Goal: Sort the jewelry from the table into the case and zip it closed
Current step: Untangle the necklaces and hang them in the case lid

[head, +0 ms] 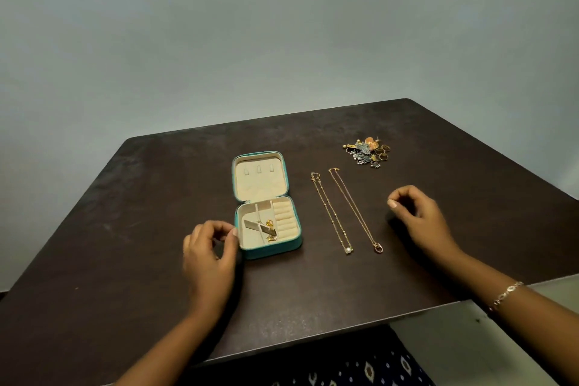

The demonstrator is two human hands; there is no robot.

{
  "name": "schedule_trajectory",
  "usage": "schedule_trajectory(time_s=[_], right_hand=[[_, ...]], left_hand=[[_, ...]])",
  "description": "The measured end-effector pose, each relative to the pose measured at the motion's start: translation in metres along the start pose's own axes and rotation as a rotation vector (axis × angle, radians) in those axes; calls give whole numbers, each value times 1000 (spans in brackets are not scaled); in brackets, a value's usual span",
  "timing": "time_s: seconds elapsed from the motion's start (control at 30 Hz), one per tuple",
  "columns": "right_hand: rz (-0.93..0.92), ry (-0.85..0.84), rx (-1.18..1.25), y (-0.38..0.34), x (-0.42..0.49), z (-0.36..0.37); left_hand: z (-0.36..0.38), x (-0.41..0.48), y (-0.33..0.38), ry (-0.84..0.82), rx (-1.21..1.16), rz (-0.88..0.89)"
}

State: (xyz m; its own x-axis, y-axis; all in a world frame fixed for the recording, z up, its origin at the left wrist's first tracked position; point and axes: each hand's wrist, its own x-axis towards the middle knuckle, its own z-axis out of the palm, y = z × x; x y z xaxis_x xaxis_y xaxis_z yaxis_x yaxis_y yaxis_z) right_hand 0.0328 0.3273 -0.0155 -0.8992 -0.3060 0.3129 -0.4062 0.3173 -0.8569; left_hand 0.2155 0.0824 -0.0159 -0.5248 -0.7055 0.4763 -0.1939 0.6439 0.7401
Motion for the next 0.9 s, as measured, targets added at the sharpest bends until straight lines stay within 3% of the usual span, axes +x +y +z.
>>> schedule_trajectory(time_s=[0.13, 0.33, 0.53, 0.73, 0.9], right_hand=[[-50, 36, 43, -15, -12, 3], [-220, -170, -22, -58, -21, 36], [-303, -418, -247, -90, -12, 85], [-267, -497, -594, -111, -3, 121], [-275, -466, -688, -115, -6, 134]], left_hand=[[3, 3, -3, -16, -27, -28], [5, 4, -4, -77, -39, 5], [7, 5, -7, -131, -39, 46], [9, 6, -11, -142, -53, 46], [10, 7, -13, -138, -57, 35]])
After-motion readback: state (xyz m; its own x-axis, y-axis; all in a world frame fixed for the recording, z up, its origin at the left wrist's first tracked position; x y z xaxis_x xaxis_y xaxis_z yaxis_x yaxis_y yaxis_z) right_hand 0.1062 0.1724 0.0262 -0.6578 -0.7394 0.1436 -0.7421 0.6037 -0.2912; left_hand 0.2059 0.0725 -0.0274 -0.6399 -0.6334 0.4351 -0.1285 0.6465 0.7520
